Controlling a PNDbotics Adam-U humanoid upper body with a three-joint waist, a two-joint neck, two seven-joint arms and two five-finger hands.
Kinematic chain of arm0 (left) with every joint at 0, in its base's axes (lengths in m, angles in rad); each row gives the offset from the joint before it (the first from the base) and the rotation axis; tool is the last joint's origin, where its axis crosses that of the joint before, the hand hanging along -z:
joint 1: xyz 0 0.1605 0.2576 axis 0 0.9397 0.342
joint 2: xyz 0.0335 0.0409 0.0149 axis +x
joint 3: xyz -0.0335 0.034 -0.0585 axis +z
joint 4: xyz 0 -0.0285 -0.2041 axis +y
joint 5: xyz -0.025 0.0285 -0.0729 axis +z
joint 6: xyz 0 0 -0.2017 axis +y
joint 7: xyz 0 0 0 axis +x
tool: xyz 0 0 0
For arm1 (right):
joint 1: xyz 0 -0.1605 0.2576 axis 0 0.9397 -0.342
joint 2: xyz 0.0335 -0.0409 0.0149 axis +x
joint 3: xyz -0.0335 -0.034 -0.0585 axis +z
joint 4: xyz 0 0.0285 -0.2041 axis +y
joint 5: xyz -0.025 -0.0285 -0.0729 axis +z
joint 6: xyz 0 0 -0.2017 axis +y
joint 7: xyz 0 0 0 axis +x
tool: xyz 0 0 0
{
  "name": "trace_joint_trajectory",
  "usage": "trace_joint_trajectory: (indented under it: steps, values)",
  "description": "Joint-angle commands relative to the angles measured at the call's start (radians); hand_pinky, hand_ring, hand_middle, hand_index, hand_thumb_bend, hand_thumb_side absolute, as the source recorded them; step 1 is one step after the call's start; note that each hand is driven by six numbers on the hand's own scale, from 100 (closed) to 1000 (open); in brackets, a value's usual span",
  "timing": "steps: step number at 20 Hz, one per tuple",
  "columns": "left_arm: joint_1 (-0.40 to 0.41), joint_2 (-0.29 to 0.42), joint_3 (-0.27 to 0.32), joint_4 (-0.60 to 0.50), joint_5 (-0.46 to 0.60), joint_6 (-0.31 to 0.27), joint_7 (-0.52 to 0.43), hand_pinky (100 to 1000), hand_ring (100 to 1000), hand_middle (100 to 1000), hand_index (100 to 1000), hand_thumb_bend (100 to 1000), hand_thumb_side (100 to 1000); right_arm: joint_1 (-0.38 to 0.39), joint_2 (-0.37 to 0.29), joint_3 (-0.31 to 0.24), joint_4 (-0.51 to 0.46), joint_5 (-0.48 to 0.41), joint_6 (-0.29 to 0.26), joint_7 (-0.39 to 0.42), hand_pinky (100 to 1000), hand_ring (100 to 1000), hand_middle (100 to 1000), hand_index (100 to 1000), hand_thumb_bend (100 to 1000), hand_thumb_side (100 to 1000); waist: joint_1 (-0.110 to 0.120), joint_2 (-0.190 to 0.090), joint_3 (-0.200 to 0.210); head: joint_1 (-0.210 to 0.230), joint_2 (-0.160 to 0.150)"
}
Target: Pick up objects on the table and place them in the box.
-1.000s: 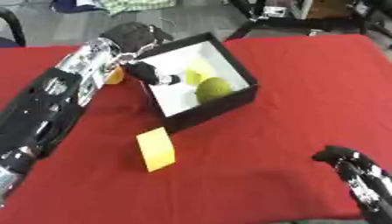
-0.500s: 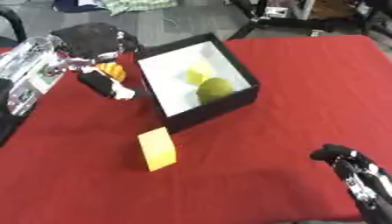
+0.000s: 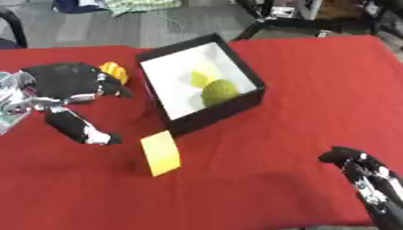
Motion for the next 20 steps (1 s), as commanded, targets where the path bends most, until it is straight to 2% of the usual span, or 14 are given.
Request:
trace_joint_trajectory:
  steps: [1,10,14,20]
  values:
    - [0.012,0.03,0.01,-0.064,0.058,0.053,-0.054,780,647,686,905,459,897,-0.005,-0.017,-0.001,-0.013,0.004,-0.001,-0.003,1000,804,712,809,100,524,0.014,-0.019,-0.002,0.004,-0.002]
    - [0.013,-0.022,-0.005,-0.114,0.186,0.208,-0.177,777,643,685,911,451,912,-0.005,-0.017,0.0,-0.013,0.003,0.0,-0.002,1000,804,712,809,100,524,0.014,-0.019,-0.001,0.002,-0.002]
    - [0.005,-0.049,-0.022,-0.121,0.194,0.261,-0.186,775,640,683,913,446,916,-0.004,-0.018,-0.001,-0.013,0.003,0.0,-0.002,1000,804,712,809,100,524,0.013,-0.019,-0.001,0.003,-0.002]
    - [-0.003,-0.074,-0.028,-0.105,0.185,0.3,-0.15,774,637,681,918,436,925,-0.004,-0.017,-0.001,-0.013,0.003,0.0,-0.002,1000,804,712,809,100,525,0.013,-0.02,-0.001,0.002,-0.002]
